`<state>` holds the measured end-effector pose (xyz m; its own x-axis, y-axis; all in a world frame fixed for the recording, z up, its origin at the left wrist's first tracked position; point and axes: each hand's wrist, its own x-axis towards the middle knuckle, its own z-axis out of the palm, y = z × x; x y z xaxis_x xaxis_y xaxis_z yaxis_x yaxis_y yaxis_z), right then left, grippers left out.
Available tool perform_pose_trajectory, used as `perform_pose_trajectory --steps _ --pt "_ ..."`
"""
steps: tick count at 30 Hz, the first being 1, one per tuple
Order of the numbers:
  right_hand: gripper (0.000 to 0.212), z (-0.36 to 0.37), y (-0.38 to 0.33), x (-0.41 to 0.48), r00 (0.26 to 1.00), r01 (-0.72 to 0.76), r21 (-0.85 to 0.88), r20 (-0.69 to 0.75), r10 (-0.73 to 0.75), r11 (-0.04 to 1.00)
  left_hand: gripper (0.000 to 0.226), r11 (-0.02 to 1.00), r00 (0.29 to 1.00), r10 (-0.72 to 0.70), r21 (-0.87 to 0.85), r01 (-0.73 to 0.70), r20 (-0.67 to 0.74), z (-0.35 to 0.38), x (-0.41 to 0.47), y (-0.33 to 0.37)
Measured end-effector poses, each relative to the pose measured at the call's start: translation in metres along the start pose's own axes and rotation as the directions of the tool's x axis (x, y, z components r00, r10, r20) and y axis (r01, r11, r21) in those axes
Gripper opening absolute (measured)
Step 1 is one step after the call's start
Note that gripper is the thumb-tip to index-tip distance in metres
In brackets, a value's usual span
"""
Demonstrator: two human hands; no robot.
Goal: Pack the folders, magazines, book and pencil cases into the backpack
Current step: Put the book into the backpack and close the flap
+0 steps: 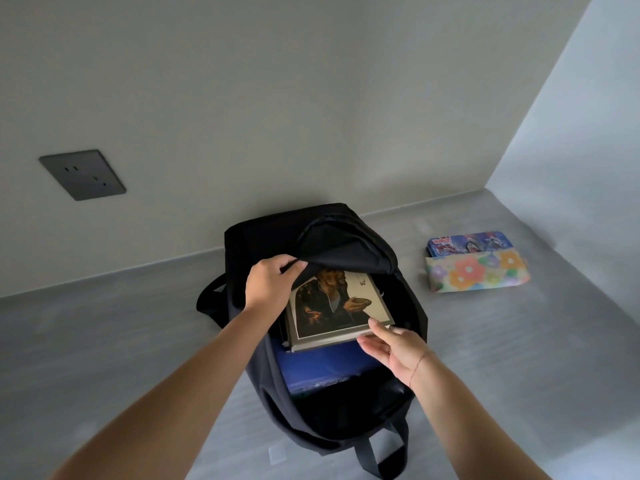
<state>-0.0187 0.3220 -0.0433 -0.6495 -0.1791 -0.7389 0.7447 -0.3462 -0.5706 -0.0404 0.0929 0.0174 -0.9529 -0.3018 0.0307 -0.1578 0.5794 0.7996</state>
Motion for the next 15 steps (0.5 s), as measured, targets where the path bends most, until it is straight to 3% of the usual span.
perform_pose_trajectory --steps 8,15 --pt "0.017 0.055 -0.023 0.016 0.996 0.08 0.02 -0.041 -0.079 0.997 0.019 1.0 1.0 -0.016 -0.001 0.016 0.013 -0.003 -0.005 0.003" --pt "0.023 0.045 -0.027 0.013 0.985 0.124 0.014 -0.125 -0.122 0.992 0.016 0.999 0.994 -0.04 -0.031 0.043 0.098 -0.005 -0.011 0.001"
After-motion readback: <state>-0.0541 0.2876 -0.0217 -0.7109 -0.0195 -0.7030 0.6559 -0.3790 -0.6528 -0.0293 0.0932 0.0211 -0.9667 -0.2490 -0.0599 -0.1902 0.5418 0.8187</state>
